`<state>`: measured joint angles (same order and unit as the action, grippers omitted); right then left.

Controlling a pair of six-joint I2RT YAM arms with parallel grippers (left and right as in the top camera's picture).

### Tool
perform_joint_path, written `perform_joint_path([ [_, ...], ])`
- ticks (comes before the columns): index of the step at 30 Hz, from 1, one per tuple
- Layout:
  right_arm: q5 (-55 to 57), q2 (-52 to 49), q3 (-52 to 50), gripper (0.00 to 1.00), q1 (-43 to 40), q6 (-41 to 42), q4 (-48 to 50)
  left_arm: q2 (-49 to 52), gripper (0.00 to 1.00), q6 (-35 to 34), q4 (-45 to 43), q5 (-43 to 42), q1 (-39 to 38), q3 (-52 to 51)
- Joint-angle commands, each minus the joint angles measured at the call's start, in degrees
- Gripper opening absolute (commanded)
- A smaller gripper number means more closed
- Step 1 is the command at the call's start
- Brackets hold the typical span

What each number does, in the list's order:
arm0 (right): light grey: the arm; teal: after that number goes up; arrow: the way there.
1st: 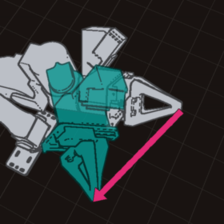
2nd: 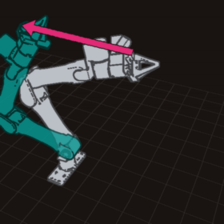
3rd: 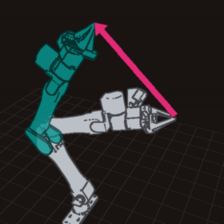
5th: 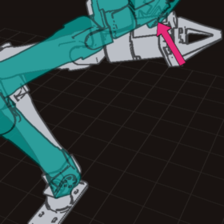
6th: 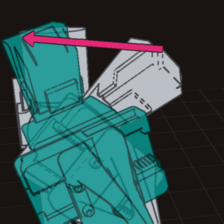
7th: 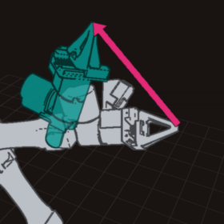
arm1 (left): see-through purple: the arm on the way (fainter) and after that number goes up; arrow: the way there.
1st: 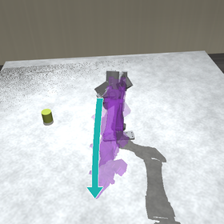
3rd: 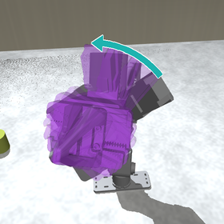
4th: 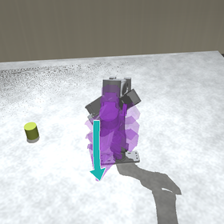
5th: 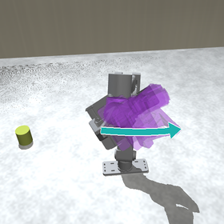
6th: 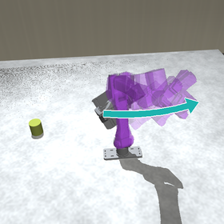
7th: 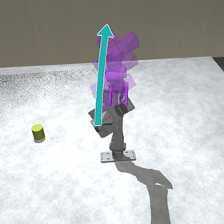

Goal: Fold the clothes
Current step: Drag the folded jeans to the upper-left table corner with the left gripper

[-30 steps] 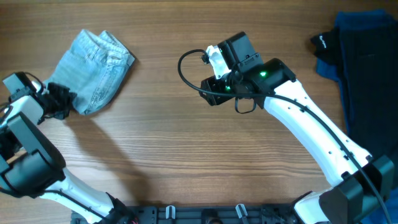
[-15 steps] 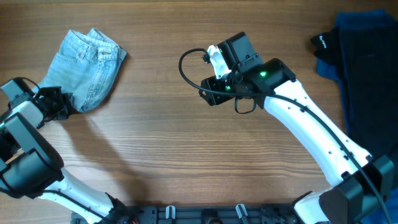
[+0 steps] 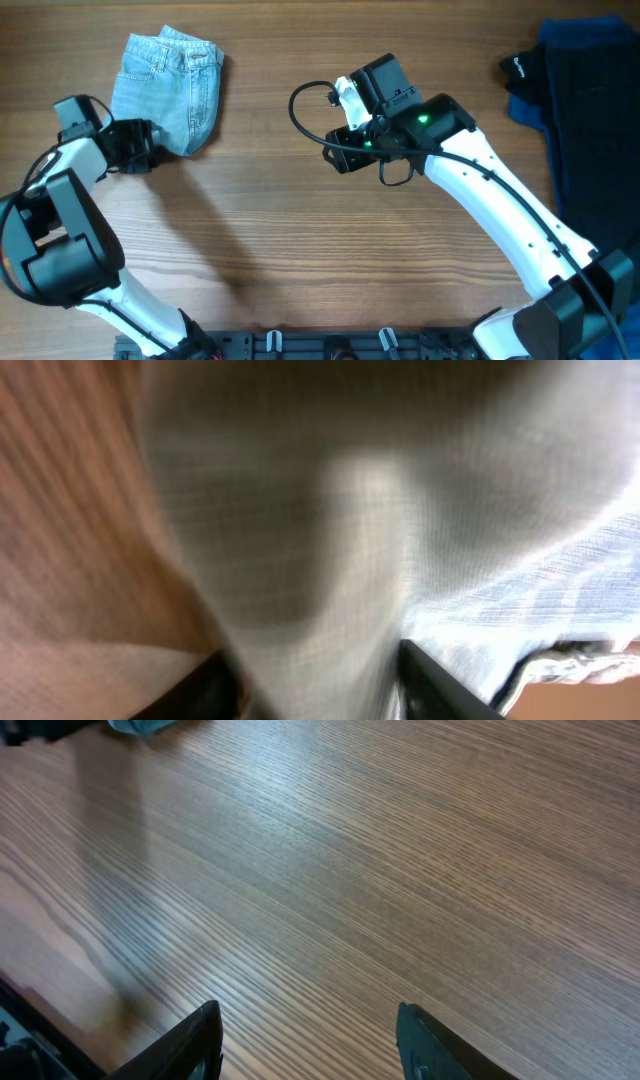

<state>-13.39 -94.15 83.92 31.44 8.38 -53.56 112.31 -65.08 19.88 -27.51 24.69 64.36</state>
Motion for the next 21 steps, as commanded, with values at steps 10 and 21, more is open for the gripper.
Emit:
perform_joint_path([
  [10, 0.5, 0.9, 0.1, 0.58, -0.2, 0.7, 2.4, -23.0, 0.04, 39.9, 8.8, 8.8, -1.0, -3.5],
  [21, -5.5, 0.9, 0.1, 0.6, -0.2, 4.6, 2.5, -1.7, 0.04, 52.7, -26.3, 16.7, -9.0, -3.5],
])
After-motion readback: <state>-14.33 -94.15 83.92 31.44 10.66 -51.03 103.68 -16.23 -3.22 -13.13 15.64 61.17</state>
